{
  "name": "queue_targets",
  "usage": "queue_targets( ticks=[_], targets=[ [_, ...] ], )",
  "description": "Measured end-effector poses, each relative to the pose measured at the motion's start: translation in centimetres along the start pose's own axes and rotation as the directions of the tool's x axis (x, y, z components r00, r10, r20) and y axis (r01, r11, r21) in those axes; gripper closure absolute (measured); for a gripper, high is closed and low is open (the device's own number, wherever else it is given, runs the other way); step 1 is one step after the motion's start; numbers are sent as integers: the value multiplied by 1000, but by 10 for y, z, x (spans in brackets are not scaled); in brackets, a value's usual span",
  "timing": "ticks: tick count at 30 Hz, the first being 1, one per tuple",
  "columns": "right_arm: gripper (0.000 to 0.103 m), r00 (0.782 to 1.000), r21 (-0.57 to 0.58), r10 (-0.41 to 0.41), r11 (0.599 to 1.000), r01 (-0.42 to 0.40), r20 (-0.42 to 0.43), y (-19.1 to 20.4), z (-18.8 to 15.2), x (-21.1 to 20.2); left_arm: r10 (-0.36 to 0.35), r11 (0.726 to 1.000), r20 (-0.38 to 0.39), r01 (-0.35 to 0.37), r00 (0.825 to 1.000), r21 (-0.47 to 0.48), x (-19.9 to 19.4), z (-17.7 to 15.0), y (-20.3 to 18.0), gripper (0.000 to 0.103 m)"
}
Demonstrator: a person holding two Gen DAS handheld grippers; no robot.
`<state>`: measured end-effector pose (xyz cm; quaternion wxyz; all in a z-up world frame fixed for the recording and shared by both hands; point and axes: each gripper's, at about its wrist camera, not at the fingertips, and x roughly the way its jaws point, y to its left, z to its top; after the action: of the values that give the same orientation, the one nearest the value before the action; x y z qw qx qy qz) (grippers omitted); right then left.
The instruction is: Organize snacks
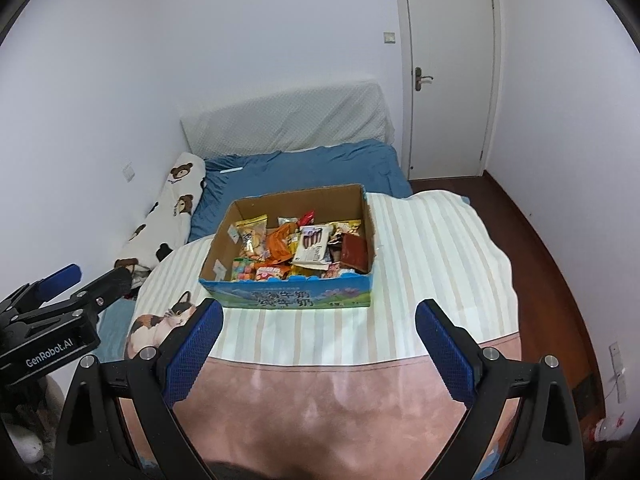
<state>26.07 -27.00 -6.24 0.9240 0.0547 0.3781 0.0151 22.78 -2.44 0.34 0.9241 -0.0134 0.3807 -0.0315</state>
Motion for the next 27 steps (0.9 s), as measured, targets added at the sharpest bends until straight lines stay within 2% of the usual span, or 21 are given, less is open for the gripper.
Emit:
queue_targets(
  ticks=[1, 2, 3, 7, 13, 27],
  targets=[
    [1, 1000, 4, -9, 1000, 9, 5, -2, 1, 2, -6, 1000, -3, 6, 1000, -3, 3, 1, 0, 7],
    [1, 1000, 6, -15, 1000, 15, 8, -3, 2, 3, -11, 1000, -10, 11, 1000, -3, 6, 1, 0, 1],
    [0, 1000, 7, -21, 1000, 21, 11, -4, 3, 5, -8, 1000, -13, 8, 1000, -3, 10, 2, 1, 0],
    [0, 999, 14, -51, 999, 50, 19, -8, 12, 21, 14, 1000, -10, -14, 1000, -8, 27, 6, 0, 0],
    [0, 997, 32, -81, 996, 81, 14, -17, 28, 52, 48, 999, -48, -47, 998, 4, 63, 15, -3, 0],
    [0, 991, 41, -102, 994, 106, -89, -22, 43, 137, 81, 997, -150, -79, 985, 15, 133, 25, -1, 0]
  ],
)
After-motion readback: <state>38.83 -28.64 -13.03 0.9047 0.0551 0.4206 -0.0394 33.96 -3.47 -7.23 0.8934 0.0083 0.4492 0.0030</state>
